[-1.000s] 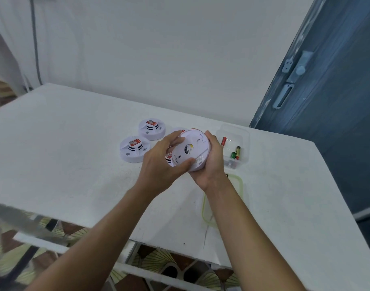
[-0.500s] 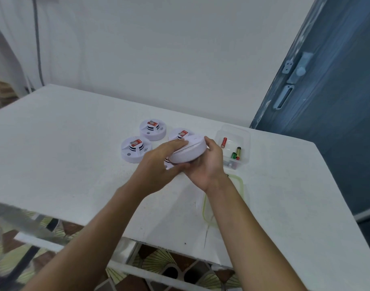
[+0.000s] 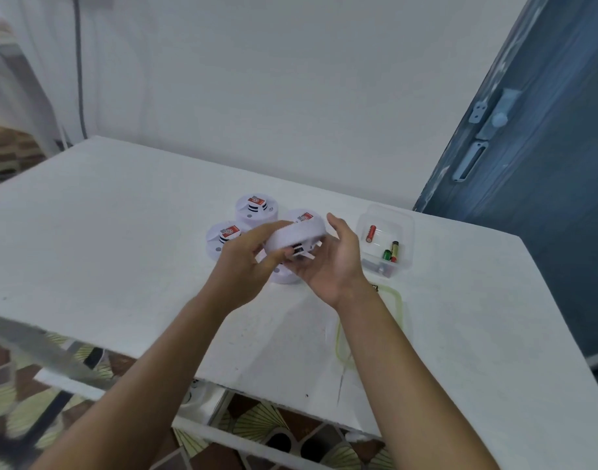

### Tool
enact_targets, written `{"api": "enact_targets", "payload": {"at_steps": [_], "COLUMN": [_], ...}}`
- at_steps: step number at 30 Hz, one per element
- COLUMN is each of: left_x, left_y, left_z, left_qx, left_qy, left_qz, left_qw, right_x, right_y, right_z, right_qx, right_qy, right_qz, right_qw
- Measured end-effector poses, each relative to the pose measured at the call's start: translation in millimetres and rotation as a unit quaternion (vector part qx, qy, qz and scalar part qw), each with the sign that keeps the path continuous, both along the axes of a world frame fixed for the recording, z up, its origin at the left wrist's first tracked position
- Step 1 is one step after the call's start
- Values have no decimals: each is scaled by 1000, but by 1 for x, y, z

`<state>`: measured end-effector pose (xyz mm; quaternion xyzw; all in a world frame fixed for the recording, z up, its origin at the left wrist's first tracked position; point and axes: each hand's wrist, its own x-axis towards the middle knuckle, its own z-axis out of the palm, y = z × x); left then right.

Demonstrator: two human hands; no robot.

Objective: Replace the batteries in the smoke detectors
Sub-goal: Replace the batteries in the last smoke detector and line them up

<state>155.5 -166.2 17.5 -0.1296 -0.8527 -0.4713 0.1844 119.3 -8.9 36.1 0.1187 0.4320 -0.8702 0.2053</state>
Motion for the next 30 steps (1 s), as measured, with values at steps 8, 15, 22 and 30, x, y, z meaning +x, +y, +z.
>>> {"api": "enact_targets", "payload": {"at_steps": [8,15,22,30], "left_x": [-6,-6,-4,-4], "left_y": [-5,4,12,7], "left_z": [10,14,18,19], "left_qx": [-61,-70,-102,-136], "left_qy": [-83,-102,-74,-44], "left_qz": [-58,-18,1,4], "left_qw": [993,992,992,990], "right_x": [-3,6,8,9], "right_y": [2,-5,-8,-10], "right_z": [-8,-16,-13,-11], "right_qx": [33,144,143,111], "right_qy": [42,45,49,54], "right_qz": [31,-8,-24,-19], "right_qw": [998,988,988,992]}}
